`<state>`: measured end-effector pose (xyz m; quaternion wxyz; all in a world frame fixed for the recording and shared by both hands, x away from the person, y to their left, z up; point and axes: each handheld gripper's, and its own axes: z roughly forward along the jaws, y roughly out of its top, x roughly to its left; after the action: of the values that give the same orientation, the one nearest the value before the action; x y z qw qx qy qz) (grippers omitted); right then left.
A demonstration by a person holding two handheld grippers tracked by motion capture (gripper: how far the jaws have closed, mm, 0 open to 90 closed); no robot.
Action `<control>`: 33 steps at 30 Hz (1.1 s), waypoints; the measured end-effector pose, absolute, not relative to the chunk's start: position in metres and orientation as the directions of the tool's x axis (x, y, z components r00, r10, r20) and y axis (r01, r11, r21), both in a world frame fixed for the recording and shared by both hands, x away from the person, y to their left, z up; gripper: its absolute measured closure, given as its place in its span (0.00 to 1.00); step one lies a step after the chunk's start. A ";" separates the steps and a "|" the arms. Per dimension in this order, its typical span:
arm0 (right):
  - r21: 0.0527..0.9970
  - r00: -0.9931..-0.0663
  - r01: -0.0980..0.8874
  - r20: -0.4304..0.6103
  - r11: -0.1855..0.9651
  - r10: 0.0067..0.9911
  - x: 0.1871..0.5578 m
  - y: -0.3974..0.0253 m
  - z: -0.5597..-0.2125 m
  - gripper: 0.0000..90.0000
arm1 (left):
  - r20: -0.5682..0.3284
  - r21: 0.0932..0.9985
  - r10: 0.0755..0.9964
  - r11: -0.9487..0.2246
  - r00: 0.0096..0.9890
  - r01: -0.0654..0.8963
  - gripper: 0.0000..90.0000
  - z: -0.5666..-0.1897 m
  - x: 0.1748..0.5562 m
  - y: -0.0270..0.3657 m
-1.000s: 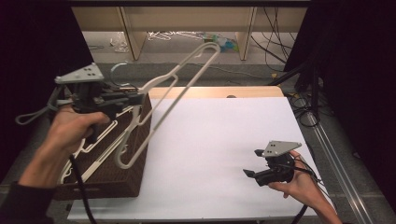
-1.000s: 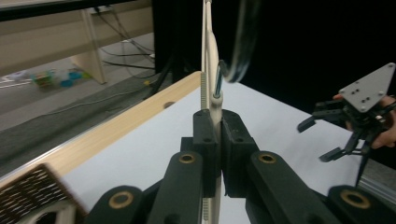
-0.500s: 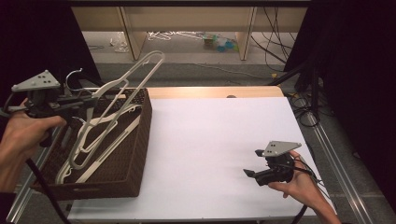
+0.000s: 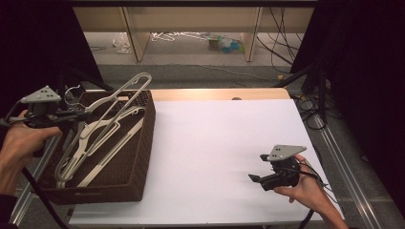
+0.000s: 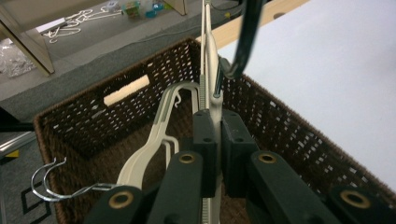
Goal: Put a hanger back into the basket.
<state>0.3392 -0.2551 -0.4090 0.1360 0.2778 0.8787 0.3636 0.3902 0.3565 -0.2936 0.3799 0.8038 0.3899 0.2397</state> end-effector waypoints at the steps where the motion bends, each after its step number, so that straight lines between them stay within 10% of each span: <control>1: 0.717 -0.808 0.387 -0.040 0.580 0.588 0.339 -0.255 -0.409 0.24 | 0.087 0.797 0.812 -0.404 0.577 0.449 0.95 -0.296 0.390 0.358; 33: 0.714 -0.809 0.387 -0.040 0.583 0.586 0.340 -0.255 -0.412 0.24 | -0.056 0.699 0.847 -0.345 0.528 0.627 0.95 -0.361 0.417 0.358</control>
<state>0.3401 -0.2555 -0.4118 0.1372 0.2769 0.8791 0.3629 0.4171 0.3585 -0.3615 0.3428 0.8040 0.4584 0.1609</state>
